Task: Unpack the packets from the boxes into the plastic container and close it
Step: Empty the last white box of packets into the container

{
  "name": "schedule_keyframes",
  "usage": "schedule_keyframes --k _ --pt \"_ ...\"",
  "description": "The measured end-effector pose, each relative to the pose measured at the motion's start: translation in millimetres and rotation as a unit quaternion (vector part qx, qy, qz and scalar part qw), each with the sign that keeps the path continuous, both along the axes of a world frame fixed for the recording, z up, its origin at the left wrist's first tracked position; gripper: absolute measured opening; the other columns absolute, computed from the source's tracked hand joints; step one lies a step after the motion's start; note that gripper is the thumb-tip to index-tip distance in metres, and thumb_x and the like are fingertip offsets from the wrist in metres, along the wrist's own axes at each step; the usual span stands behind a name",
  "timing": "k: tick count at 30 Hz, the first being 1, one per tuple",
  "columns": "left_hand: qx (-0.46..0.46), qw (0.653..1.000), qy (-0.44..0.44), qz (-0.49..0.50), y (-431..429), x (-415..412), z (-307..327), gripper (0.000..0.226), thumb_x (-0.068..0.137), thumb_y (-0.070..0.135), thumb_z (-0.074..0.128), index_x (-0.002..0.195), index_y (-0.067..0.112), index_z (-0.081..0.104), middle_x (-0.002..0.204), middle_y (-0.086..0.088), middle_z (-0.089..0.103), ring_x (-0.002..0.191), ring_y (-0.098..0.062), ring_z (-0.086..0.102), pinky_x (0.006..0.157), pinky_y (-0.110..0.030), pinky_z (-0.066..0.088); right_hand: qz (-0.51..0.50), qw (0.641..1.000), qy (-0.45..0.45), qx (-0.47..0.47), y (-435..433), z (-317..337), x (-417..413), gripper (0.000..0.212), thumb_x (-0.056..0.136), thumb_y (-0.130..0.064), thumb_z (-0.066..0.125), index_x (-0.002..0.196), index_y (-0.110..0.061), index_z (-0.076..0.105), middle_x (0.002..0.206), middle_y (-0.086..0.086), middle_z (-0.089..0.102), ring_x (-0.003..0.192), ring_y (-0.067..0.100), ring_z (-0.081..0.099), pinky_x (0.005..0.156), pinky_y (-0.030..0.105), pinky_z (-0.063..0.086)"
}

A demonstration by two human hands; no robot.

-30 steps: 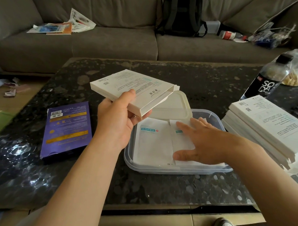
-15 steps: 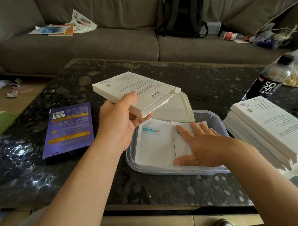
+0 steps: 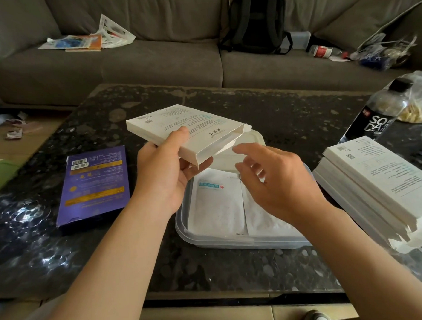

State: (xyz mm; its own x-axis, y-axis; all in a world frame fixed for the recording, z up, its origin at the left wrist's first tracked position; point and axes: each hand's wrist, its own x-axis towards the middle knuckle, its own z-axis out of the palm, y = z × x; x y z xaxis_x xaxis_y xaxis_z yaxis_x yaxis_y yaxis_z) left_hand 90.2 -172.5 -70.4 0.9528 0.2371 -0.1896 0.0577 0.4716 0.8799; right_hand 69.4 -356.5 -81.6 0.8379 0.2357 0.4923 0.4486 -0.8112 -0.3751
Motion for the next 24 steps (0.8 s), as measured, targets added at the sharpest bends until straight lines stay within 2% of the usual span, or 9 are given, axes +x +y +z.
schedule_keyframes --k 3,5,13,17,20,24 --pt "0.001 1.000 -0.001 -0.002 -0.8 -0.4 0.7 0.032 0.099 0.023 0.070 0.128 0.032 0.061 0.116 0.002 0.075 0.099 -0.020 0.078 0.065 -0.033 0.063 0.022 1.000 -0.021 0.008 1.7 -1.2 1.1 0.039 0.095 -0.021 0.065 0.134 -0.020 0.062 0.097 -0.002 0.075 0.075 0.014 0.072 0.063 0.027 0.061" --pt "0.001 1.000 -0.001 -0.004 -1.3 -0.6 0.9 0.033 0.098 0.024 0.070 0.129 0.031 0.061 0.116 0.002 0.076 0.101 -0.021 0.077 0.065 -0.033 0.063 0.027 1.000 -0.006 0.007 4.2 -1.6 2.1 0.045 0.097 -0.023 0.062 0.141 -0.023 0.056 0.098 -0.001 0.076 0.077 0.016 0.073 0.064 0.034 0.063" --pt "0.000 0.999 -0.012 -0.048 -3.2 -2.3 0.7 0.037 0.100 0.023 0.067 0.137 0.026 0.061 0.118 0.000 0.077 0.102 -0.019 0.077 0.070 -0.036 0.064 0.019 0.995 0.085 -0.053 11.7 -2.1 5.6 0.059 0.100 -0.035 0.055 0.154 -0.034 0.030 0.116 -0.007 0.073 0.092 0.019 0.073 0.072 0.038 0.063" --pt "0.009 0.997 -0.019 -0.073 -5.0 -3.4 -0.2 0.035 0.101 0.022 0.065 0.136 0.026 0.061 0.120 0.000 0.077 0.105 -0.022 0.077 0.073 -0.038 0.065 0.008 0.990 0.118 -0.080 13.4 -2.2 9.3 0.051 0.102 -0.036 0.051 0.148 -0.033 0.031 0.132 -0.006 0.066 0.096 0.022 0.072 0.073 0.038 0.063" --pt "0.023 0.996 -0.022 -0.081 -5.6 -3.3 -2.1 0.031 0.101 0.022 0.066 0.131 0.029 0.064 0.118 0.001 0.078 0.108 -0.024 0.075 0.081 -0.044 0.065 0.007 0.990 0.109 -0.089 13.9 -2.3 11.7 0.040 0.103 -0.034 0.048 0.142 -0.028 0.039 0.152 -0.005 0.049 0.098 0.027 0.071 0.070 0.037 0.062" --pt "0.031 0.995 -0.027 -0.095 -5.1 -3.4 -3.0 0.028 0.100 0.021 0.067 0.127 0.030 0.065 0.117 0.002 0.078 0.109 -0.023 0.075 0.085 -0.045 0.065 0.016 0.992 0.084 -0.091 15.2 -2.8 13.8 0.036 0.104 -0.031 0.044 0.139 -0.023 0.046 0.156 -0.002 0.043 0.094 0.028 0.071 0.067 0.036 0.062"
